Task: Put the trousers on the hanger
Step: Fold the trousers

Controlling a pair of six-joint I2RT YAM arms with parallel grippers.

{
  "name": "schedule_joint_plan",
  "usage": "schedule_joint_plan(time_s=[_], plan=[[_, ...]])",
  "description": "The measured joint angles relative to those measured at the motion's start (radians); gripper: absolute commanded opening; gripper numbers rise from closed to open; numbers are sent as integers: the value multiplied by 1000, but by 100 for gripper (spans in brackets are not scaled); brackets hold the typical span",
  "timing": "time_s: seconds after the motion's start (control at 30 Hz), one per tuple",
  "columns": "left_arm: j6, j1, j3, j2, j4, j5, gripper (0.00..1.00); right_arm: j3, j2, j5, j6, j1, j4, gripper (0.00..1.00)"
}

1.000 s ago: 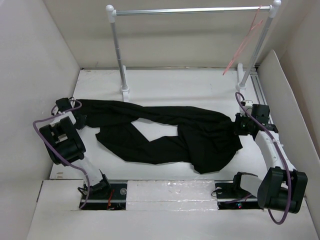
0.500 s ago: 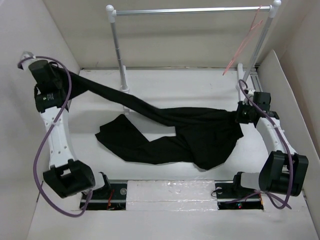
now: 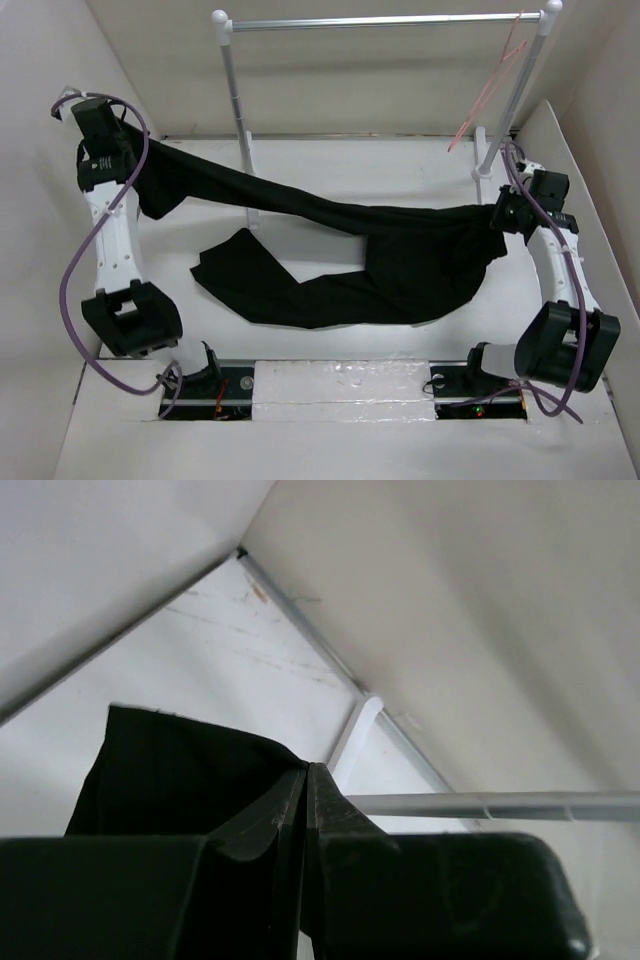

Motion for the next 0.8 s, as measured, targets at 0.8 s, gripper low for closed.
schedule_joint_plan(time_s=[0.8], plan=[[20, 24, -241, 87, 327, 126, 0, -68, 122, -47, 11, -111, 86, 0]])
